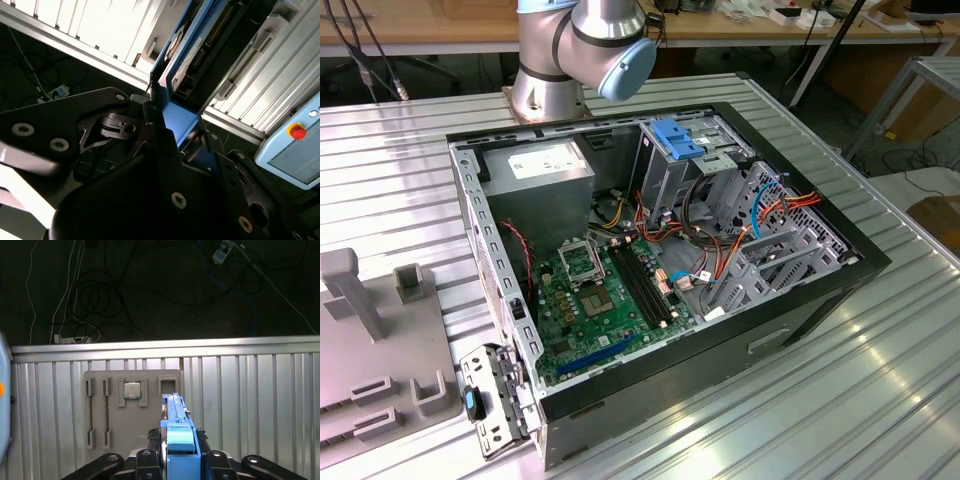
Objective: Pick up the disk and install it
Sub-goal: 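Pick up the disk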
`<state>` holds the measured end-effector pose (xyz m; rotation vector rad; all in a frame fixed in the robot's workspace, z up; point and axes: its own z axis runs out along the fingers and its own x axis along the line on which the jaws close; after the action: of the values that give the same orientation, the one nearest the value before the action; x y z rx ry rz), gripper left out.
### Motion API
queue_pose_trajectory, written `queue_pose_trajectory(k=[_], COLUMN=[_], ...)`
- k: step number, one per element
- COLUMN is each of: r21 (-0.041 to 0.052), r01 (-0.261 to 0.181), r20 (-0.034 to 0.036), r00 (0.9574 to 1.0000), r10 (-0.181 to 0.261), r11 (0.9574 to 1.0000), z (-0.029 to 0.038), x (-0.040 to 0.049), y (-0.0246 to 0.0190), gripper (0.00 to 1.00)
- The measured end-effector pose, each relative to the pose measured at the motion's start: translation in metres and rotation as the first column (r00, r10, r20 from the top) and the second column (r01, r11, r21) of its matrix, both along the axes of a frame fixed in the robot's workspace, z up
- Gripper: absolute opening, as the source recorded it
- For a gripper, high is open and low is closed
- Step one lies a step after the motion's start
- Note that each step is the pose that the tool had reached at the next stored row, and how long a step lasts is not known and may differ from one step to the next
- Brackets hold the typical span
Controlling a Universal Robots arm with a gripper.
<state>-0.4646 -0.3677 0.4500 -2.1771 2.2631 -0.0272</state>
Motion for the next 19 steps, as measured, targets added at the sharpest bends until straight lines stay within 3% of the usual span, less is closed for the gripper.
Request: queue_pose_trajectory(k=[19], r21=[-0.0033], r01=[0.000], r20=[0.0001], r00=[1.0000], r10=[0.000], r11=[1.0000], z=[0.0229], x=[0.0000], y=[0.0000], gripper=[0.37])
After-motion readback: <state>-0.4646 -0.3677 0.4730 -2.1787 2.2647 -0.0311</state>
